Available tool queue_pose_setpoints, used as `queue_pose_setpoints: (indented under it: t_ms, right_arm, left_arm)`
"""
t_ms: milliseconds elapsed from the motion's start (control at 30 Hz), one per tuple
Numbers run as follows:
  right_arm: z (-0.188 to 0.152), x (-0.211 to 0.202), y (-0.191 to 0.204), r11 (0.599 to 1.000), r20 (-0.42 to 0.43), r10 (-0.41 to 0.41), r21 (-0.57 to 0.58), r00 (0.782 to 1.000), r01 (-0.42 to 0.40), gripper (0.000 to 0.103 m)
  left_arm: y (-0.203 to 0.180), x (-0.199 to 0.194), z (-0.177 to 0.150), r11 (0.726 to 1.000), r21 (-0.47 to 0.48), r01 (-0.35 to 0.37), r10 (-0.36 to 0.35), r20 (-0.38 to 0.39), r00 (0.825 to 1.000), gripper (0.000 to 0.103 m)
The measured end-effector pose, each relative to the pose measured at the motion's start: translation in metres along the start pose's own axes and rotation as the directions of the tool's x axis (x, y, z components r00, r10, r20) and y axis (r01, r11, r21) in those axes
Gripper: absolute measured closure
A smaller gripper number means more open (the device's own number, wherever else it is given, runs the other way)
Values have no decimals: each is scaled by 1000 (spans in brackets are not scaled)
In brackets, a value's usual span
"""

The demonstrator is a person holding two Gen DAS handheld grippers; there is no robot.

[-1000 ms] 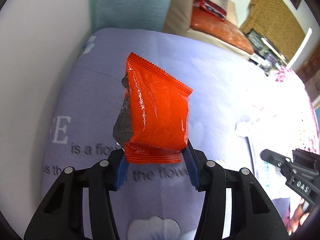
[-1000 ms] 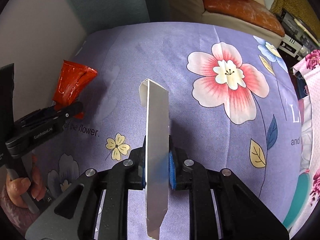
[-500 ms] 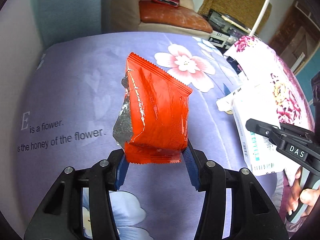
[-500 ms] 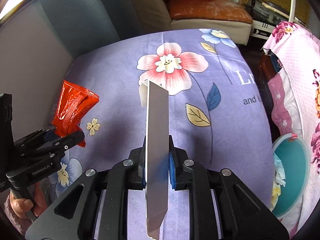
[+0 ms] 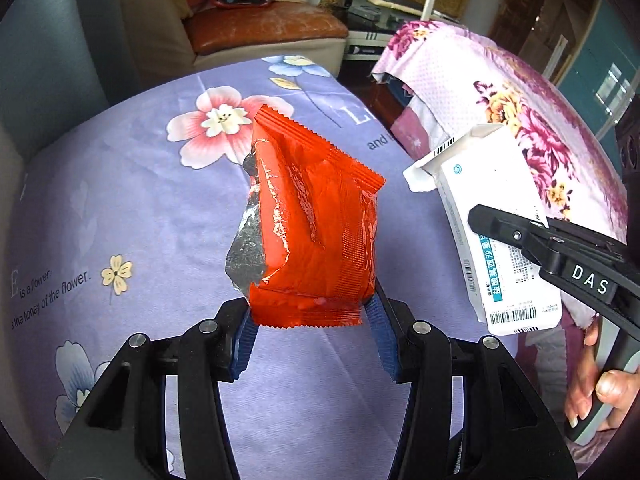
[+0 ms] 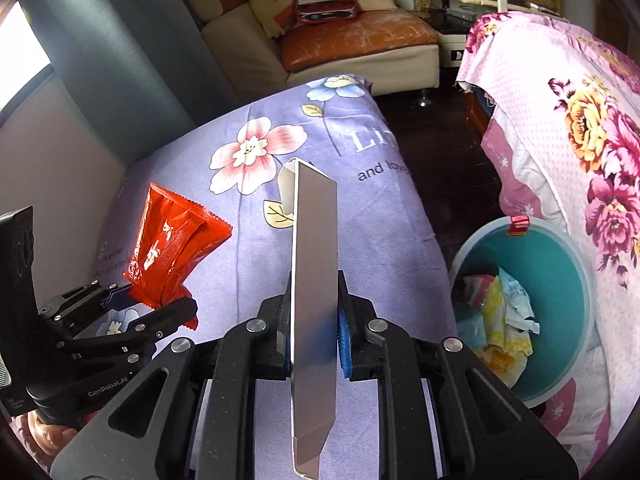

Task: Collect trash
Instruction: 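Carry the red wrapper over the bin and open the left gripper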

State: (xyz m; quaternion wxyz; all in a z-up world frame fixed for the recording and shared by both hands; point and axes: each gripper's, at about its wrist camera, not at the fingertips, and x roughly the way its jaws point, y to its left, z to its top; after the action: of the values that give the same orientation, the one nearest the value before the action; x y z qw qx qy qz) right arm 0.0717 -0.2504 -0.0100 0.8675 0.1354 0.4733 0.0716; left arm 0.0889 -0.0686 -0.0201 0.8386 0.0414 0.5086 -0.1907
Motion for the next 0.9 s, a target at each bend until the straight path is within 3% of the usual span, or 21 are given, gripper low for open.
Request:
queue_pose_setpoints:
  t_ms: [400,667,900]
  right_arm:
    - [-25,-40,-93,987,92,-65,155,994,50,87]
    - [-43,-46,-154,959,89,-109,271,990,82,87]
    - [-53,-44,-182,942,74,-132,320,988,102,87]
  left_arm:
    - [-99,40,6,990,137,41,-29,-84,996,52]
    - [-150,66,13,975,213,65,-38,-130,991,52]
    - [-179,89,17,964,253,83,-41,-165,985,52]
